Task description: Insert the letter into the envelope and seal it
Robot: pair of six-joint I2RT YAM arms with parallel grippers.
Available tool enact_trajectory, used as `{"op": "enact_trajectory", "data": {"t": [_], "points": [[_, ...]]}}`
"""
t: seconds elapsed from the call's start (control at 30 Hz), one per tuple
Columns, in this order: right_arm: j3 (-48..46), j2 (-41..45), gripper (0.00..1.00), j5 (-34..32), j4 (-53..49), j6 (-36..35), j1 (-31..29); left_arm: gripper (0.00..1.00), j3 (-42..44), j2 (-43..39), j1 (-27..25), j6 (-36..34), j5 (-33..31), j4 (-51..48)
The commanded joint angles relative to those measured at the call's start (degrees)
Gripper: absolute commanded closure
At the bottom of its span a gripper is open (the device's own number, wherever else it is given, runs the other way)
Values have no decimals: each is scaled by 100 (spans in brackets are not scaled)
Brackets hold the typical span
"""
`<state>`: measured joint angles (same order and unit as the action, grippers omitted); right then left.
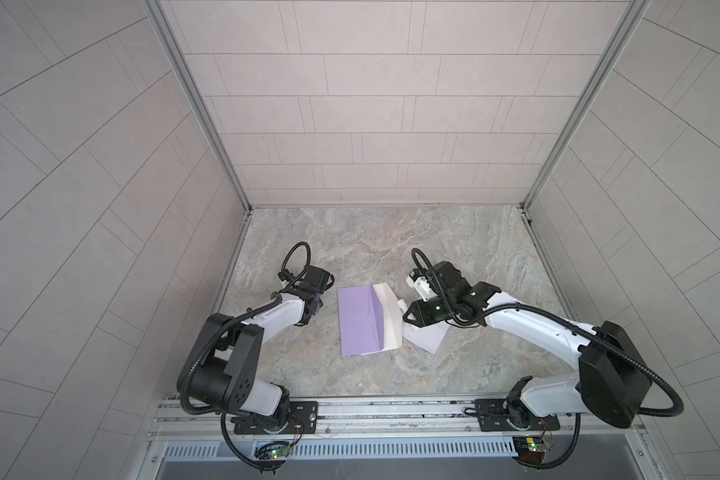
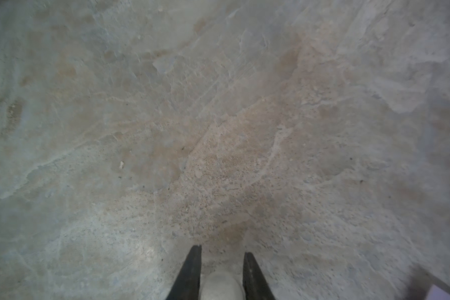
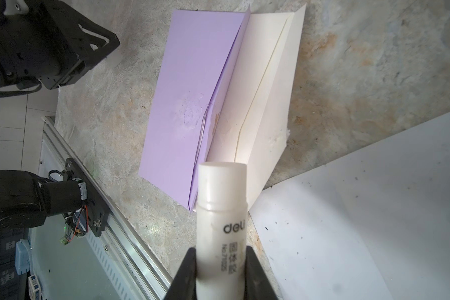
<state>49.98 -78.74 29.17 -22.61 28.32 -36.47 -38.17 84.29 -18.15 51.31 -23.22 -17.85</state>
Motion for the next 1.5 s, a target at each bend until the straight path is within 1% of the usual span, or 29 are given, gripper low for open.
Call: {"op": "enact_trajectory", "data": {"t": [0.0,0.07,0.33,0.47,0.6,0.63,0.7,0.77,0.8,0.87,0.9,0.97,1.0,1.03,1.13,1.23,1.33,1.4,1.47], "points": [[57,104,98,-85,-85,-24,-10,76,105,-37,-65,169,-237,140],[50,107,98,-93,-92,-27,-9,66,173,-106,-98,120,-253,193],[91,46,99,-92,-92,-52,-12,42,474,-418,-222,191,-101,189],[125,55,99,-104,-94,-61,-9,33,564,-773,-258,196,-33,67],[123,158,99,-144,-93,-114,-12,29,402,-1598,-259,77,-143,-321],[126,171,99,-103,-84,-128,-13,28,324,-1845,-258,-58,-47,-383],[118,157,99,-53,-72,-142,-16,28,216,-2241,-258,-307,459,-241],[111,150,99,-19,-25,-142,-10,28,268,-2414,-259,-486,1478,530],[120,141,99,11,22,-130,-13,28,284,-2383,-265,-424,2162,875],[162,118,99,50,101,-106,-12,24,229,-2103,-258,-334,3519,1597],[207,96,99,46,121,-88,-14,22,168,-1916,-259,-193,4322,1948],[309,41,100,72,158,-87,-19,17,4,-1466,-275,50,5635,2520],[364,22,100,80,168,-89,-22,15,-67,-1259,-314,167,6088,2780],[425,-4,100,85,186,-85,-18,12,-99,-1115,-346,239,6399,3043],[609,-109,100,90,230,-72,-28,5,-64,-926,-417,360,6895,3595],[815,-267,100,128,265,-63,-42,2,-18,-743,-486,486,7152,3869],[988,-430,100,158,307,-55,-80,2,54,-587,-617,660,7225,4208],[1124,-550,100,184,314,-63,-133,2,17,-500,-662,666,7256,4219],[1247,-659,100,193,323,-72,-181,6,-48,-414,-681,662,7279,4201]]}}
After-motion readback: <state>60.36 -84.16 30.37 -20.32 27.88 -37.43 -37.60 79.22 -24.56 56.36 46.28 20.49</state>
